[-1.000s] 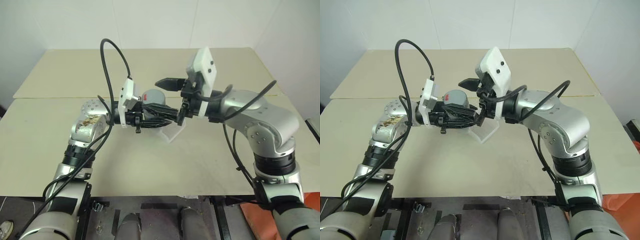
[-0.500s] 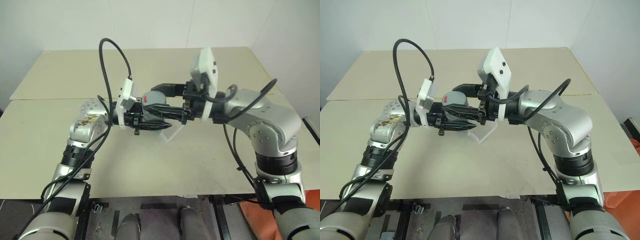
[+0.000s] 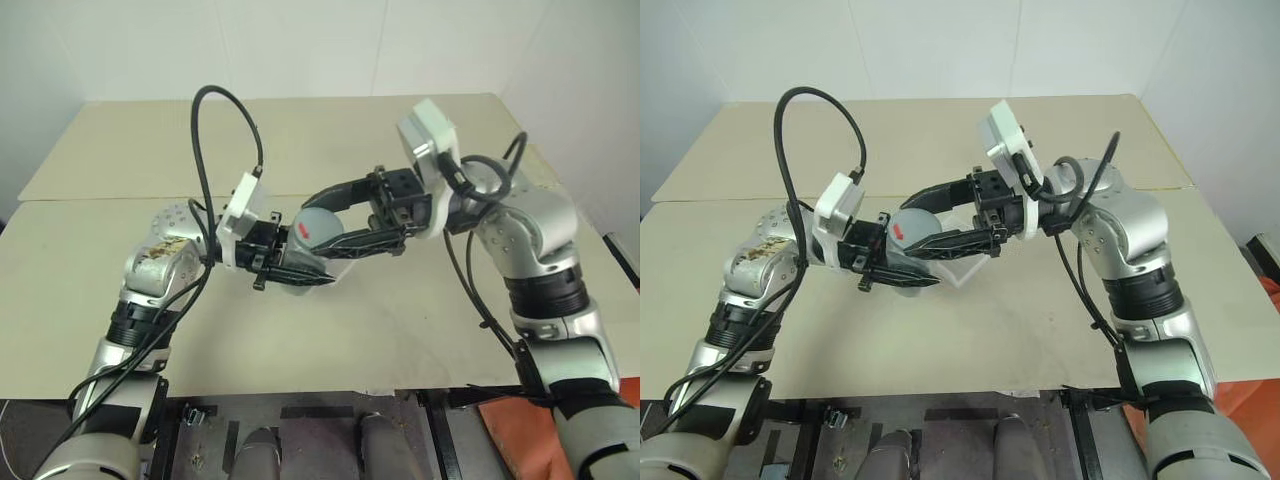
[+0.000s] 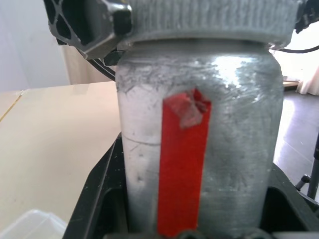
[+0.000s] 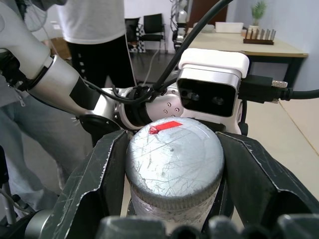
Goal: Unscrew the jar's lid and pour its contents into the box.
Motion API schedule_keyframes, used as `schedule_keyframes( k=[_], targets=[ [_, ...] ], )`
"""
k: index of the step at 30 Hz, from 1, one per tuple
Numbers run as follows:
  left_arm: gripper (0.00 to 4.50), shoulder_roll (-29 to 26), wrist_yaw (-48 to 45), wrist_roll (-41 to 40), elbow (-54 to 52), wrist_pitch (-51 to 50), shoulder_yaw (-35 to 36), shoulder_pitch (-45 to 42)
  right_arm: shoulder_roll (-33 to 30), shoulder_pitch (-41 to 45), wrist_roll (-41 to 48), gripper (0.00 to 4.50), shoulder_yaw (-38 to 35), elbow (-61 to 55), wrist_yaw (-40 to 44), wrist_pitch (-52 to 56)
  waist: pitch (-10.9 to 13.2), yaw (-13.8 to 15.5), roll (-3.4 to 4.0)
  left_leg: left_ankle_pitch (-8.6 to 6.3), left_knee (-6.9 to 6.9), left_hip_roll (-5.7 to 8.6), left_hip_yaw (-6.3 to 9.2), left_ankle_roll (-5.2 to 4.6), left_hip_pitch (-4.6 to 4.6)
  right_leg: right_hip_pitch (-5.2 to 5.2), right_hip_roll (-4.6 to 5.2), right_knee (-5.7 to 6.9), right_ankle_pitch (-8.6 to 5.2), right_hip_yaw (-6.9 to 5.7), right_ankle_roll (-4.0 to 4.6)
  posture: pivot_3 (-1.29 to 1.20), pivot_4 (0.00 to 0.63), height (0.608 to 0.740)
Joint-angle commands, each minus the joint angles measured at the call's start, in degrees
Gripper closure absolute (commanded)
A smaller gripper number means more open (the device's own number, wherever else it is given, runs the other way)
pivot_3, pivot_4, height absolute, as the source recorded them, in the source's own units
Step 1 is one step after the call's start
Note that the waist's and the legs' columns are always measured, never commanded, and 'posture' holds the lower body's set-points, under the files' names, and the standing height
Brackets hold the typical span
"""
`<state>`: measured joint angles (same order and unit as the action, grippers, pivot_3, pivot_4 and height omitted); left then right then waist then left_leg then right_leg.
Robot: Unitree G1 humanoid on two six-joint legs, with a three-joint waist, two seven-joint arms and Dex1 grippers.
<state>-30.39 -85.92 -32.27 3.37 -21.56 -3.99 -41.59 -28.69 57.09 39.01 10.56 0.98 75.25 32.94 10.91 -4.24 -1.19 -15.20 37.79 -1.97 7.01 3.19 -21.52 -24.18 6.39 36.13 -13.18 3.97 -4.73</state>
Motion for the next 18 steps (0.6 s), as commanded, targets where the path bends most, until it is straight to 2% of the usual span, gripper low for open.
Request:
schedule_keyframes(
  k=[1,5,10,18],
  targets=[
    [2.46,-0.5,0.3,-3.1,-3.5,1.2,3.4,-0.1,1.3,1.2,-2.9,1.02,-0.4,1.5,-2.9,-0.1,0.0,0.1,0.00,0.00,0.00,0.00,0.00,0.01,0.00,0.00,0.00,0.00,0.00,0.00,0.00,0.00,0.150,0.740],
    [2.46,0.0,1.7,-3.2,-4.4,0.7,3.6,1.2,3.0,1.4,-3.0,0.06,-1.4,-0.1,-5.6,1.3,0.0,0.1,0.00,0.04,0.00,0.01,0.02,0.07,-0.02,0.00,0.01,0.02,0.00,-0.01,0.00,0.00,0.150,0.740],
    [2.46,1.1,4.4,-2.9,-4.6,1.0,3.8,2.4,3.8,0.2,-1.8,0.06,-3.7,-4.5,-10.5,3.8,0.0,0.2,0.01,0.05,0.00,0.01,0.04,0.08,-0.02,0.00,0.01,0.05,0.00,-0.01,0.00,0.00,0.150,0.740],
    [2.46,1.9,10.1,-1.5,-2.8,3.6,6.4,4.9,0.3,-5.0,2.6,0.06,-11.7,-14.8,-19.9,9.6,0.0,0.3,0.01,0.04,0.00,0.01,0.04,0.07,-0.03,0.00,0.01,0.03,0.00,-0.01,0.00,0.00,0.150,0.740]
  ],
)
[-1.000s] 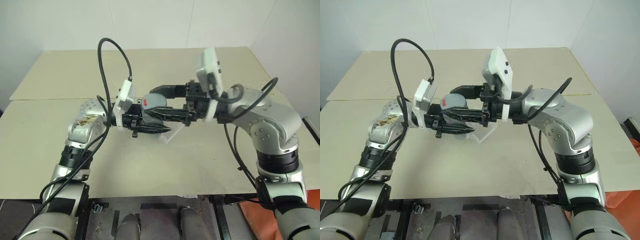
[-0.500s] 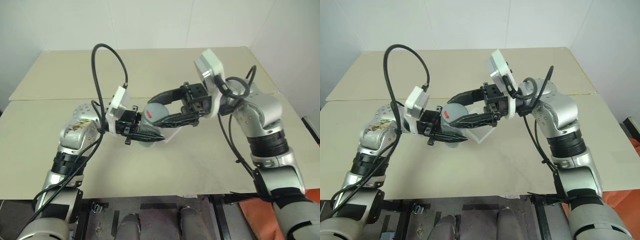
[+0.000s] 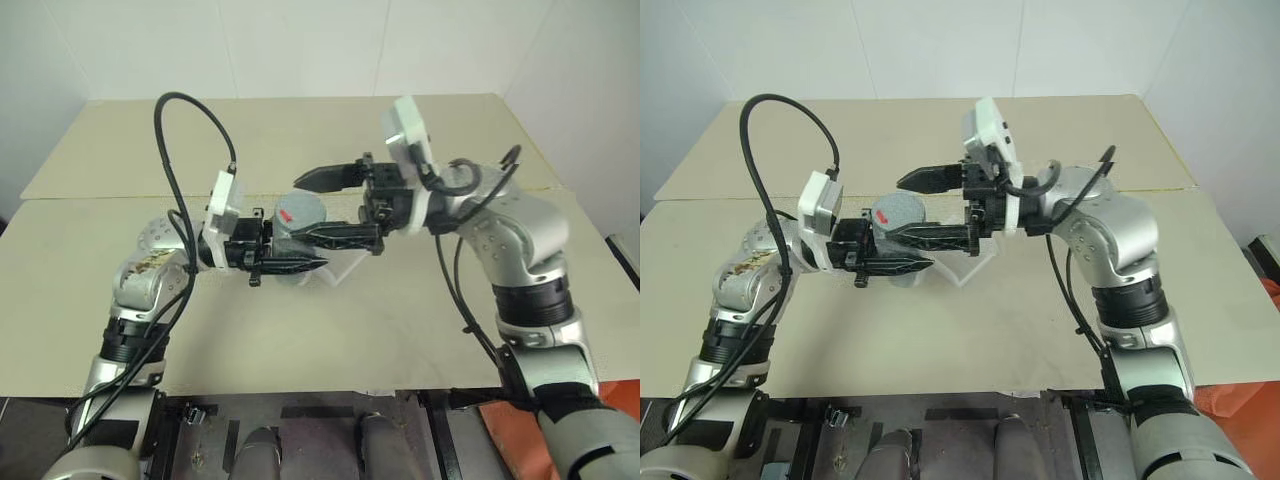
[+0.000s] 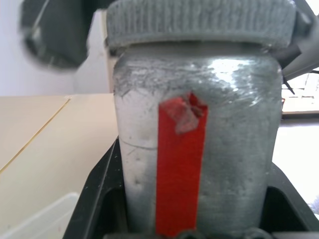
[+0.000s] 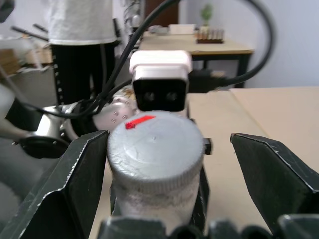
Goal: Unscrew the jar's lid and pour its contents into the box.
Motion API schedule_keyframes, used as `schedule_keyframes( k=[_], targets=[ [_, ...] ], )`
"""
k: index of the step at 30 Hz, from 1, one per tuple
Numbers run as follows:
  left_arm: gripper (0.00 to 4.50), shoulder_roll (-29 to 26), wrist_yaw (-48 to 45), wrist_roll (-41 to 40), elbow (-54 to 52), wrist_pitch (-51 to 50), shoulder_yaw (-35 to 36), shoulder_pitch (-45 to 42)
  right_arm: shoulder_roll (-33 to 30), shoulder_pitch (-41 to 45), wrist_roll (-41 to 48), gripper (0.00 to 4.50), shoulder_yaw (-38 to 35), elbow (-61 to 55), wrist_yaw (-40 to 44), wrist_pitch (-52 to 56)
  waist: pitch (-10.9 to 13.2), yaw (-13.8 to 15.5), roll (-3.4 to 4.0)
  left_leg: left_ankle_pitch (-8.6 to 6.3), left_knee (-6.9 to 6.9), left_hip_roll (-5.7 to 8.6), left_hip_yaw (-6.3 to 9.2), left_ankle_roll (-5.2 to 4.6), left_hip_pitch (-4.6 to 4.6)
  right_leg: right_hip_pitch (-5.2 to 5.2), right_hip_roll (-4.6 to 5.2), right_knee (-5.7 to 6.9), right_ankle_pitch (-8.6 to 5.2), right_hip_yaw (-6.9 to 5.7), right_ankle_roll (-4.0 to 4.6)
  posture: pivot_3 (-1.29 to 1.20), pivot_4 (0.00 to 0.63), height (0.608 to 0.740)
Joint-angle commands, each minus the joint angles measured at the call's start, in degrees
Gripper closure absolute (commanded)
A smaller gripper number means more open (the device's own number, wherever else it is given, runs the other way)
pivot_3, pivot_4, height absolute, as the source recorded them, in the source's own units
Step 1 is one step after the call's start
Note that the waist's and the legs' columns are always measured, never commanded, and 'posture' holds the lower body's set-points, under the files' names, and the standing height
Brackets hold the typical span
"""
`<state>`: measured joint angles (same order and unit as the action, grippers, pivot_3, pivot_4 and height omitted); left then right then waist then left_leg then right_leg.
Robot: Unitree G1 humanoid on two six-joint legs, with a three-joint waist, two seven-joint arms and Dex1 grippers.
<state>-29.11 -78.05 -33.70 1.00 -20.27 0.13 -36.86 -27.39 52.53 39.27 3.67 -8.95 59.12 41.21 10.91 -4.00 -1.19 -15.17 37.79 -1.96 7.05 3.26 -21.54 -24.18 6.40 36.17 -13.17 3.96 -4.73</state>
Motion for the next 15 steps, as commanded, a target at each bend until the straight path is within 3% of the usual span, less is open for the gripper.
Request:
schedule_keyframes(
  k=[1,7,15],
  targets=[
    [2.46,0.9,3.2,-0.1,-0.3,2.5,2.5,0.2,-1.1,-1.1,2.8,0.06,-5.6,-6.1,-5.2,1.8,0.0,0.1,0.00,0.00,0.00,0.00,0.00,0.00,0.00,0.00,0.00,0.00,0.00,0.00,0.00,0.00,0.150,0.740],
    [2.46,2.5,6.0,-1.1,-1.0,2.5,3.0,0.1,-0.9,-7.3,3.5,0.06,-9.5,-12.6,-15.2,3.7,0.0,0.0,0.00,-0.01,0.00,0.00,-0.01,-0.02,0.01,0.02,0.00,-0.01,0.00,0.01,0.00,0.00,0.150,0.740],
    [2.46,2.2,4.2,-1.7,-0.5,2.1,2.5,-1.4,-2.0,-10.0,-0.5,0.06,-6.4,-13.4,-19.5,2.7,0.0,0.0,-0.01,-0.01,0.00,0.01,-0.02,-0.02,0.02,0.01,0.00,-0.02,0.00,0.01,0.01,0.00,0.150,0.740]
  ],
)
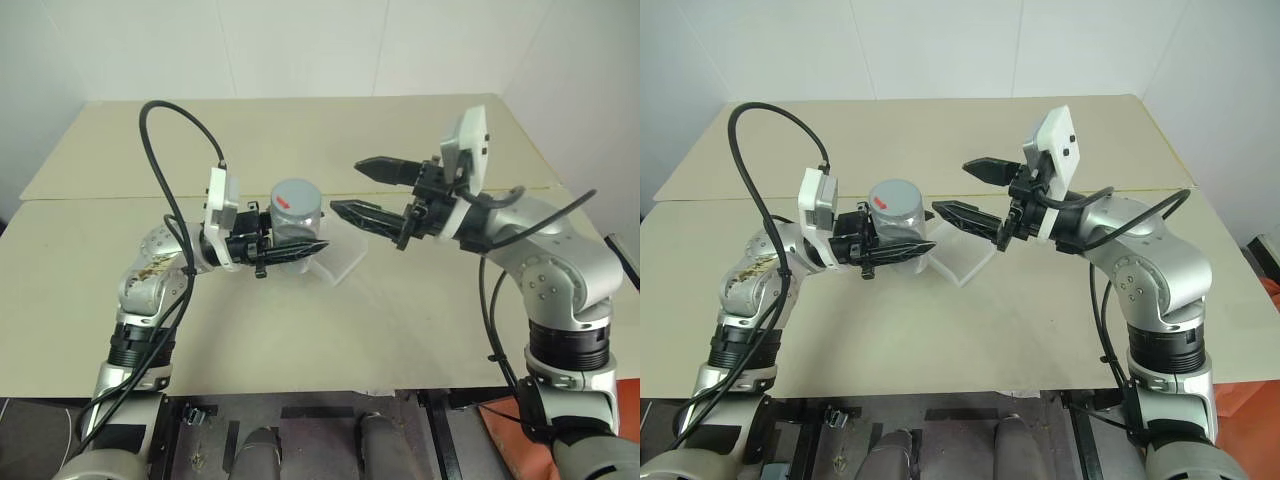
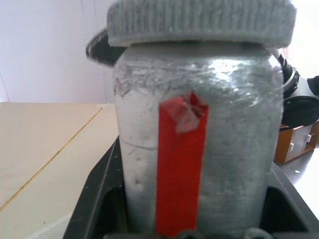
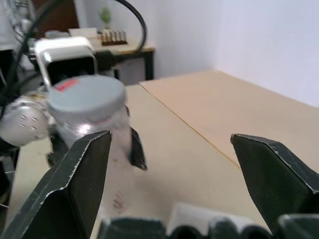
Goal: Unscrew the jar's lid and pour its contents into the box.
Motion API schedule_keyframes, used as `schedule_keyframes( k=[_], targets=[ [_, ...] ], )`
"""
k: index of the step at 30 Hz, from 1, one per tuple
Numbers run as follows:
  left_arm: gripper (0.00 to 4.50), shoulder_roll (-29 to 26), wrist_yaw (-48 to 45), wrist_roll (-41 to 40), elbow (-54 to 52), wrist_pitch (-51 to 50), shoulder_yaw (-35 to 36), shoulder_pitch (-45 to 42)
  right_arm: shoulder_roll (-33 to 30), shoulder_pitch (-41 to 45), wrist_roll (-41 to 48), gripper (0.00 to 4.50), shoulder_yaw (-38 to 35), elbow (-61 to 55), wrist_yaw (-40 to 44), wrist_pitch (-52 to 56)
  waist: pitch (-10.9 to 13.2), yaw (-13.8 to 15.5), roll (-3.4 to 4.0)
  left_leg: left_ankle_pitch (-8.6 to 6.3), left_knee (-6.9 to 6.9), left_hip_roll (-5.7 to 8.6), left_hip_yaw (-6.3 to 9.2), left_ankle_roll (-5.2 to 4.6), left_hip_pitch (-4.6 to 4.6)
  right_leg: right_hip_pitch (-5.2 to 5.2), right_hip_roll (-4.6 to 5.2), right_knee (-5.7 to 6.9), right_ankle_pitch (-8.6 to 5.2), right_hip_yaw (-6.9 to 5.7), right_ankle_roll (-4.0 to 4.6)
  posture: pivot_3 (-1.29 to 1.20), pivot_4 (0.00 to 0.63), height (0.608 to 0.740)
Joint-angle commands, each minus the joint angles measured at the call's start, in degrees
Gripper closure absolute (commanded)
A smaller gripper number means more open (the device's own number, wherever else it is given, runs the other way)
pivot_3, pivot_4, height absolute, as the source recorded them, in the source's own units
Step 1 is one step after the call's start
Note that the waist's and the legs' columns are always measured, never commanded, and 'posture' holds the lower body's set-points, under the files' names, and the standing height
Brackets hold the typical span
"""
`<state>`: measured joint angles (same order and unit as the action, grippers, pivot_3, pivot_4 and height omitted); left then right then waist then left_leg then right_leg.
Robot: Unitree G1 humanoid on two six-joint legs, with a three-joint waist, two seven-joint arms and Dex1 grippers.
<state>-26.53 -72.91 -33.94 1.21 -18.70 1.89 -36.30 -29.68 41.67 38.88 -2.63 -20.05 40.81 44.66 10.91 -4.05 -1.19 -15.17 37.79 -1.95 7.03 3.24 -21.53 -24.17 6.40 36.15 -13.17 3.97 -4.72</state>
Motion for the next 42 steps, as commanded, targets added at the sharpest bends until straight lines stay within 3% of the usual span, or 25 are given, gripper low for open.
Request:
schedule_keyframes(
  k=[1,22,34,42],
  targets=[
    [2.46,-0.3,-1.1,-1.5,-0.7,0.5,0.6,-2.0,0.5,1.1,-0.2,0.06,0.2,-2.2,-1.3,-0.8,0.0,0.0,0.00,0.00,0.00,0.00,0.01,0.00,0.00,0.00,0.00,0.00,0.00,0.00,0.00,0.00,0.150,0.740],
    [2.46,1.1,-2.2,1.1,0.4,0.8,-3.0,-2.3,3.4,4.1,1.0,0.06,4.3,-4.4,-2.5,1.5,0.0,0.0,0.00,0.00,0.00,0.00,0.00,0.00,0.01,0.01,0.00,-0.02,0.00,0.00,0.00,0.00,0.150,0.740],
    [2.46,-2.1,-2.9,0.7,4.2,2.4,1.4,-3.1,-3.4,2.5,3.7,0.06,-1.6,-3.3,0.2,2.4,0.0,0.0,0.00,0.00,0.00,0.00,0.00,-0.01,0.01,0.02,0.00,-0.03,0.00,0.00,0.00,0.00,0.150,0.740],
    [2.46,0.2,-2.0,1.4,6.4,4.0,0.3,-4.4,0.9,5.5,8.7,0.06,1.0,-6.1,-1.8,4.0,0.0,0.0,0.00,-0.01,0.00,0.00,0.01,-0.01,0.00,0.01,0.00,-0.02,0.00,0.00,0.00,0.00,0.150,0.740]
  ],
)
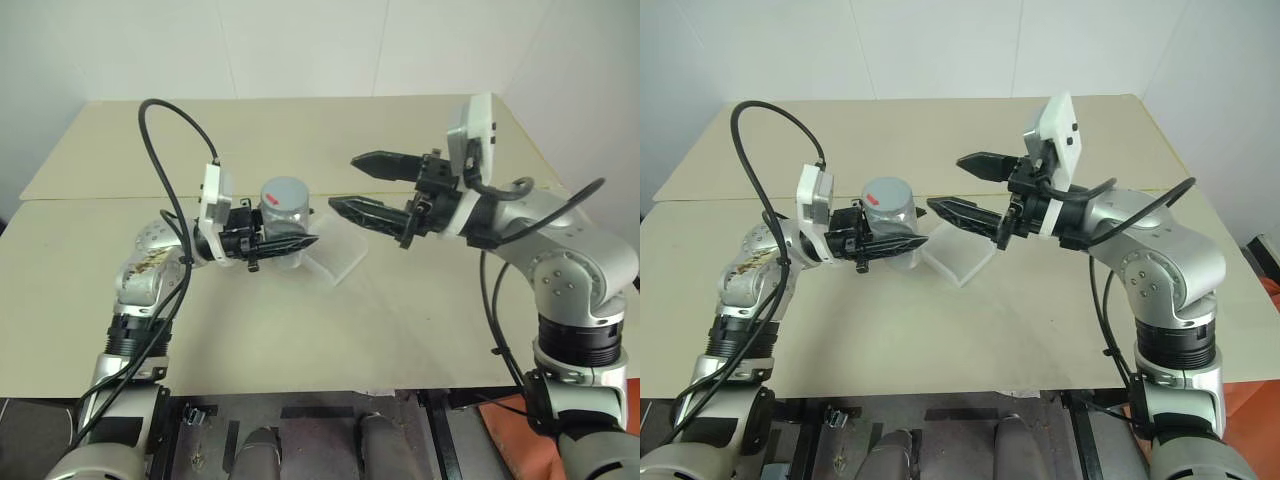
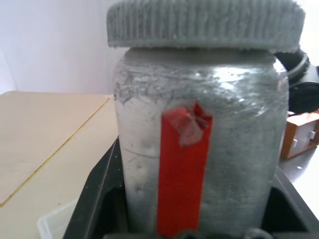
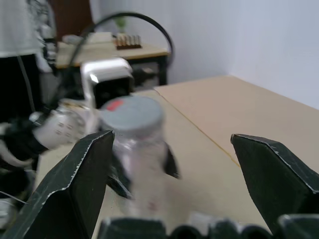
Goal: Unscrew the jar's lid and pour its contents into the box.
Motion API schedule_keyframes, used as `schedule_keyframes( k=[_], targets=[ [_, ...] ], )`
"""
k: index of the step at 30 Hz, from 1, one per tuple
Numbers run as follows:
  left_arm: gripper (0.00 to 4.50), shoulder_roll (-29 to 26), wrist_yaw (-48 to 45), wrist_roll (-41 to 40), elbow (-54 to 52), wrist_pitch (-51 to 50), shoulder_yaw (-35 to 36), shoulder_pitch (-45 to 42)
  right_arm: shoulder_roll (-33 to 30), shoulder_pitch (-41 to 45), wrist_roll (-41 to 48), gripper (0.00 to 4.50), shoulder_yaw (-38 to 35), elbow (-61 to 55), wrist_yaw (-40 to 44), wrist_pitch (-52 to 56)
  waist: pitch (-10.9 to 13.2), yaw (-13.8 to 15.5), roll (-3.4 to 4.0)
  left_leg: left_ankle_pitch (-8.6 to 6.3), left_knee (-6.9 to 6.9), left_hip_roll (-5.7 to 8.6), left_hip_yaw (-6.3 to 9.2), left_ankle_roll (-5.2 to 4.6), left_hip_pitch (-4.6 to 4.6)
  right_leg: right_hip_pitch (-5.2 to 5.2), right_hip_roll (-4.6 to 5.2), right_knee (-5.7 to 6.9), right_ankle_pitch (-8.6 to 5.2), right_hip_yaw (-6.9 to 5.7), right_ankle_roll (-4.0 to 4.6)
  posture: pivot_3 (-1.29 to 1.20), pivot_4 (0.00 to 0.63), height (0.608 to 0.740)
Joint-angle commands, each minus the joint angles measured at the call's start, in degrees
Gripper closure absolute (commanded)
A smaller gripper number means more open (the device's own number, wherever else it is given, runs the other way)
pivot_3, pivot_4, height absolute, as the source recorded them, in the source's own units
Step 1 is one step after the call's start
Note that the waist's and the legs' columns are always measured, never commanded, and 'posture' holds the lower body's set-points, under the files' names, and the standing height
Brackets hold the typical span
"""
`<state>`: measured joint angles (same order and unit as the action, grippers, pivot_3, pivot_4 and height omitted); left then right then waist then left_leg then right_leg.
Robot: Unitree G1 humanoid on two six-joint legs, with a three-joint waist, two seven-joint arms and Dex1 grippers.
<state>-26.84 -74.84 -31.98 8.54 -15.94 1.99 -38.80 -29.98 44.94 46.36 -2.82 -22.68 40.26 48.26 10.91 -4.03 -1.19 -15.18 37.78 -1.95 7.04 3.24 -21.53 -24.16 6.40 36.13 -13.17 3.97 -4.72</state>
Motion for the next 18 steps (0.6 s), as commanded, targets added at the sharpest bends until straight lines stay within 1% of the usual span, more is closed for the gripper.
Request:
schedule_keyframes(
  k=[1,3,9,18],
  targets=[
    [2.46,0.8,-0.1,-0.6,-0.9,1.2,0.0,-2.3,1.7,2.7,0.1,0.06,2.7,-3.3,-1.6,0.2,0.0,0.0,0.00,0.00,0.00,0.00,0.00,0.00,-0.01,0.00,0.00,0.00,0.00,0.00,0.00,0.00,0.150,0.740],
    [2.46,1.3,-0.3,-0.4,-0.7,1.3,-0.3,-2.8,2.7,3.7,-2.3,0.06,5.0,-1.9,-2.3,-0.4,0.0,0.0,0.00,0.00,0.00,0.00,0.00,0.00,0.01,0.00,0.00,0.02,0.00,0.00,0.00,0.00,0.150,0.740],
    [2.46,1.7,-0.7,-0.4,-0.9,1.4,-0.5,-3.0,4.5,5.7,-6.6,0.06,8.5,1.1,-3.7,-1.1,0.0,0.0,0.00,0.00,0.00,0.00,0.01,0.00,-0.01,-0.01,0.00,0.01,0.00,0.00,0.00,0.00,0.150,0.740],
    [2.46,1.2,-0.8,-0.4,-1.9,1.2,-0.4,-2.3,7.1,7.3,-8.5,0.06,8.3,3.5,-3.6,-1.5,0.0,0.0,0.00,0.00,0.00,0.00,0.01,0.00,0.00,-0.02,0.00,0.02,0.00,0.00,0.00,0.00,0.150,0.740]
  ],
)
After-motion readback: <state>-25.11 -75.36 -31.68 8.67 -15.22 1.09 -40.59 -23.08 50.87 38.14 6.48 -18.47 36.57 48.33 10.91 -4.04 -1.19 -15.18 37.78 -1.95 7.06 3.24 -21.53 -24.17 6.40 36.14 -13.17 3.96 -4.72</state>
